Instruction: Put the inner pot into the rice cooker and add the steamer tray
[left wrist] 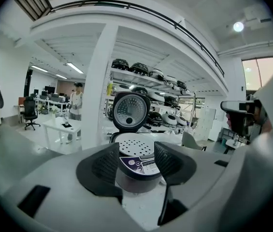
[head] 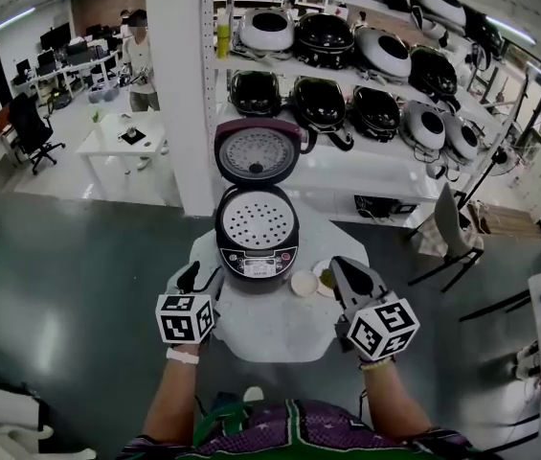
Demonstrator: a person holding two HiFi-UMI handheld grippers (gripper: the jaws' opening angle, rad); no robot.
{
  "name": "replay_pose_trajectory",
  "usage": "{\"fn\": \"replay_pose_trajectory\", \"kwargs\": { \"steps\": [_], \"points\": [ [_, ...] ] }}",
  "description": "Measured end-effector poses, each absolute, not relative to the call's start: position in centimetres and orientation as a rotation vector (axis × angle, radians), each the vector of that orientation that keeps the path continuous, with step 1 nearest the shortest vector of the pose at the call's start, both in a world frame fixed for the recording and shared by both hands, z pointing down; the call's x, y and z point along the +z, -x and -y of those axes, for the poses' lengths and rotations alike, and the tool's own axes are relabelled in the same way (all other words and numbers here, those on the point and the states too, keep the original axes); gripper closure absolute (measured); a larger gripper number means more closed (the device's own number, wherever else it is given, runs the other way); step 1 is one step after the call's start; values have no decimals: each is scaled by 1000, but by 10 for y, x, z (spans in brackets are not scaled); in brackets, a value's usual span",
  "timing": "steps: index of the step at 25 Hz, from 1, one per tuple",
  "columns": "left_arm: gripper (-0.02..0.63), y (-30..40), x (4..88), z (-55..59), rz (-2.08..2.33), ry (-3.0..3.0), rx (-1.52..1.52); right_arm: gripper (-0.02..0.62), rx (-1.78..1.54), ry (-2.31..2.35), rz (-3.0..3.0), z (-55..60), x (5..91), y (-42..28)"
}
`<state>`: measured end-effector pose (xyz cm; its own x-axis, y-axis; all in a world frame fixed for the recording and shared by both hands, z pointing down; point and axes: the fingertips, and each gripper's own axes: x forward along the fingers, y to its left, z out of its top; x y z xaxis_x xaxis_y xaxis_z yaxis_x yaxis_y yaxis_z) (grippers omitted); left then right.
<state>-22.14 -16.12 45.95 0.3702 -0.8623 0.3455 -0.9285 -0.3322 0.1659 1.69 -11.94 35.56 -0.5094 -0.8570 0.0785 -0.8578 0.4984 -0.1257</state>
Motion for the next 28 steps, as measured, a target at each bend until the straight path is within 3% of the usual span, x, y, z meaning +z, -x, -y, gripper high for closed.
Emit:
{"fn": "replay_pose_trajectory", "kwargs": {
  "steps": [15, 28],
  "points": [
    [393, 113, 403, 0, 1618, -2440, 34, 589, 263, -1532, 2751, 2, 364, -151],
    [450, 86, 352, -103, 1896, -2419, -71, 589, 207, -1514, 2830, -60, 346, -214]
  ]
}}
